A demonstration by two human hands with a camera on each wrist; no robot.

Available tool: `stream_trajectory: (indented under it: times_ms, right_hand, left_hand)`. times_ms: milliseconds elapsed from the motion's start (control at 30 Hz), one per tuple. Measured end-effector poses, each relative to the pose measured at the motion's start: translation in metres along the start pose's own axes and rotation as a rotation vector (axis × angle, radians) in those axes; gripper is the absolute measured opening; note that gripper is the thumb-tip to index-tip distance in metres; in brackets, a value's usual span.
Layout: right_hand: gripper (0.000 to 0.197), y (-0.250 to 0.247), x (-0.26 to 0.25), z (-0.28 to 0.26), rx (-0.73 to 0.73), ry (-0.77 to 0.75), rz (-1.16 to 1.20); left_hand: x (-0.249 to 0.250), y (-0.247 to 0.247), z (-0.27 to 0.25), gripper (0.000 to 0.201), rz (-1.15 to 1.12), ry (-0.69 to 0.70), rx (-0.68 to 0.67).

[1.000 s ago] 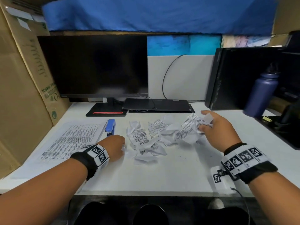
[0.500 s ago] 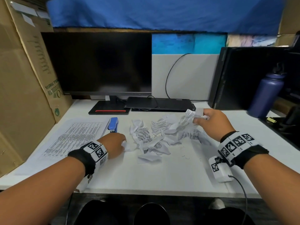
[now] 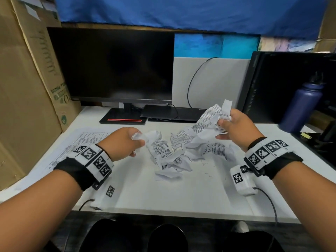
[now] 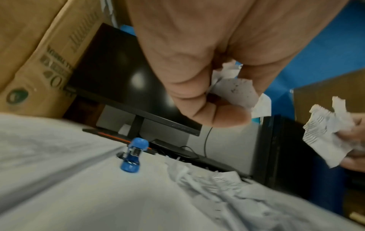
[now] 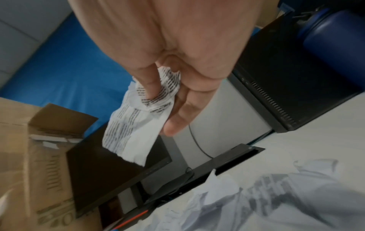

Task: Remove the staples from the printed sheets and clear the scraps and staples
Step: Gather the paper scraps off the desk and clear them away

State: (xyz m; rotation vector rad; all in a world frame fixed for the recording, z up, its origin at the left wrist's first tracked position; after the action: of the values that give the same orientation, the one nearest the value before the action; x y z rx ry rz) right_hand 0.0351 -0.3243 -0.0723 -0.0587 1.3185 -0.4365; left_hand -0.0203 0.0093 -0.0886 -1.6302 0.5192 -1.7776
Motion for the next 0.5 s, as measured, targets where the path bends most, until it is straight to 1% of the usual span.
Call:
stream_trajectory:
  times_ms: [67, 133, 200, 233, 300, 333, 367, 400, 433, 467, 500]
  right_hand:
    - [0.027, 0.001, -0.009, -0.016, 0.006, -0.013, 0.078]
    - [0.027, -0.001, -0.021, -0.042, -0.049, -0.027, 0.168]
    - [0.028, -0.008, -0.028, -0.076, -0.186, -0.004, 0.231]
    - [0.028, -0.011, -0.027, -0.094, -0.295, 0.021, 0.252]
    - [0.024, -0.014, -0.013, -0.129, -0.583, 0.104, 0.25]
    - [0.023, -0.013, -0.003, -0.145, -0.731, 0.157, 0.209]
    - [0.025, -0.01, 0.014, -0.16, -0.844, 0.198, 0.118]
    - [0.028, -0.006, 0.03, -0.172, -0.946, 0.191, -0.017]
    - [0.027, -0.001, 0.047, -0.181, -1.017, 0.172, -0.164]
    - [0.021, 0.006, 0.064, -0.188, -1.075, 0.164, -0.287]
    - [0.014, 0.012, 0.081, -0.193, -1.105, 0.173, -0.402]
  left_hand:
    - [0.007, 0.0, -0.016, 0.01, -0.242, -0.075, -0.029]
    - [0.013, 0.001, -0.041, 0.013, -0.474, -0.157, -0.108]
    - [0.013, 0.006, -0.07, 0.011, -0.634, -0.219, -0.253]
    - [0.008, 0.011, -0.086, 0.009, -0.685, -0.254, -0.348]
    - [-0.012, 0.029, -0.114, 0.01, -0.711, -0.328, -0.551]
    - [-0.024, 0.042, -0.127, 0.011, -0.671, -0.346, -0.647]
    - [-0.034, 0.054, -0.137, 0.011, -0.609, -0.363, -0.731]
    - [-0.045, 0.067, -0.145, 0.008, -0.524, -0.361, -0.801]
    - [-0.055, 0.08, -0.15, 0.006, -0.457, -0.378, -0.851]
    - [-0.069, 0.095, -0.151, 0.008, -0.401, -0.405, -0.881]
    - [-0.079, 0.11, -0.151, 0.011, -0.36, -0.448, -0.876]
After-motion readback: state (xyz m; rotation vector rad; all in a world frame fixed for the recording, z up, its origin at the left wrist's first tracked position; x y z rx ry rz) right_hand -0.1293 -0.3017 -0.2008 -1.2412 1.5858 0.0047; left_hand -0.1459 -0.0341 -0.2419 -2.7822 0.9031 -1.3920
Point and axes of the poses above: each hand's wrist, its own z-axis towards the middle knuckle, its own y-axis out of the palm, x = y × z, the point moved 1 cm from there along z, towards the middle knuckle, and after that the axes turned 12 degrees about x, right-handed, at the moved point
